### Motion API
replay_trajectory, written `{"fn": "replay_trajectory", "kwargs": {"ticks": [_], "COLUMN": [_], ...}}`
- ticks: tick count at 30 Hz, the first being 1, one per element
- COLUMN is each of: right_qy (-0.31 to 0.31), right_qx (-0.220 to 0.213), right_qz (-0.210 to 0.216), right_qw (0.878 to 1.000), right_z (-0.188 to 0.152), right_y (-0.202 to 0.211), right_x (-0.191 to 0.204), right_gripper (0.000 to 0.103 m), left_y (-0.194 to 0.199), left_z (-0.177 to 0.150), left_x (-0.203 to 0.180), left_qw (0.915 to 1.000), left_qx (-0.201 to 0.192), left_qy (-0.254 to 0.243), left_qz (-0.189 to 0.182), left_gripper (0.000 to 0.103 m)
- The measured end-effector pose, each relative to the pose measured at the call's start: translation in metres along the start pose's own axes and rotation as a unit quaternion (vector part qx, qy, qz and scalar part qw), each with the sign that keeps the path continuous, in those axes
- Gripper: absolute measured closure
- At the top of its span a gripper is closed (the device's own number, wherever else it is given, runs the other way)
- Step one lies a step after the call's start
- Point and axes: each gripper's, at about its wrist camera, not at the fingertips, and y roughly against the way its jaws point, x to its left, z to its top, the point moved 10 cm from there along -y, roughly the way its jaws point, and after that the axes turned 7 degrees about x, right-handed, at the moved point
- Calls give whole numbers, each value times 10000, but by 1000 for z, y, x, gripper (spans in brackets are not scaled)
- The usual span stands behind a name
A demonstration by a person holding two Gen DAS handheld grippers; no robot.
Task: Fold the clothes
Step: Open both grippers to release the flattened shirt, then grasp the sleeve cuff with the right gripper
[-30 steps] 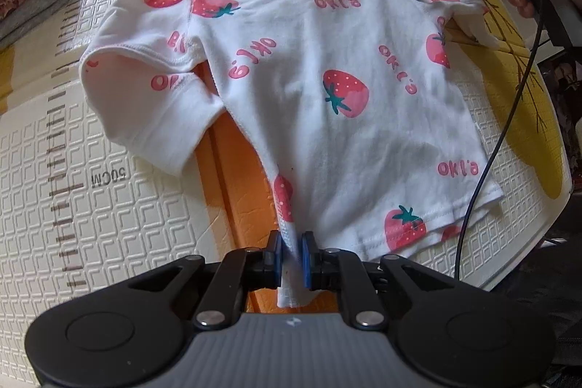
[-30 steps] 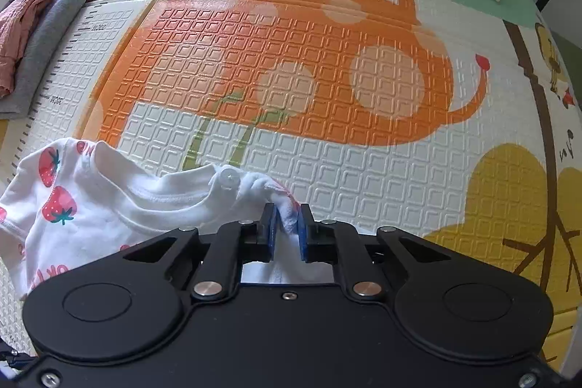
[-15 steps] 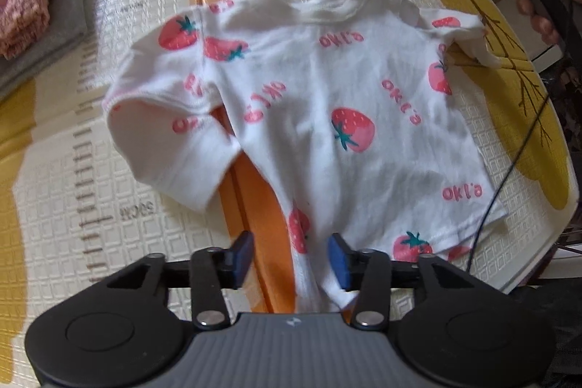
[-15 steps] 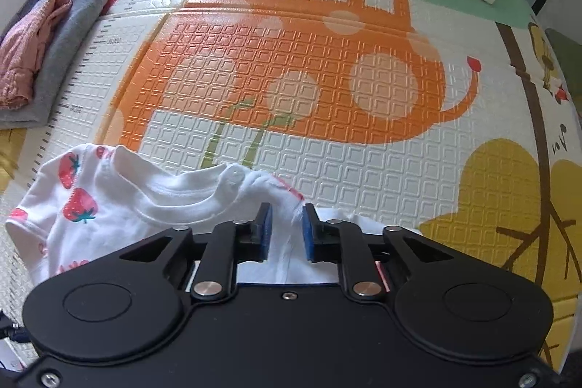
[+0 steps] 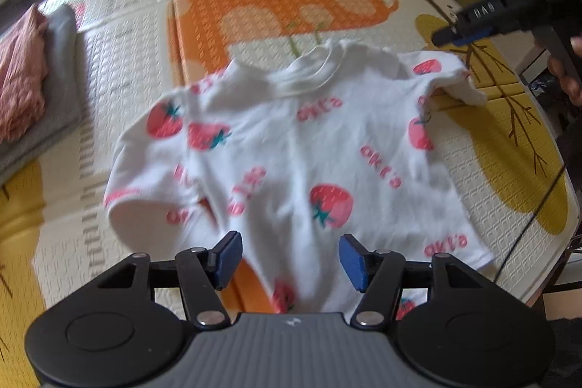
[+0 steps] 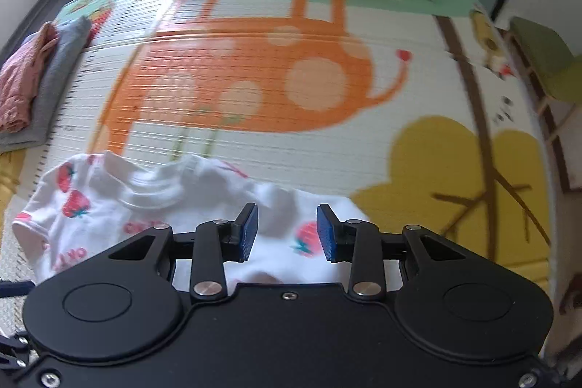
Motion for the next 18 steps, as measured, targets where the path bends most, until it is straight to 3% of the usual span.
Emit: {"fn": "replay_trajectory", "kwargs": {"ticks": [11, 18], "right_qy": [-853, -1177], "right_qx": [82, 215], "right_qz": [-306, -199], "right_qw": [9959, 9926], "right_z": [-39, -60], "right_y": [7, -4], "right_x": [-88, -113], "right_gripper": [70, 70], "left_y": [-16, -29], "left_z": [31, 44], "left_x": [-43, -69], "left_qw": [9989, 9974], "left_qx": [-59, -57], "left_qy": [-450, -714], "left_qz": [-119, -81], "left_gripper": [39, 38]}}
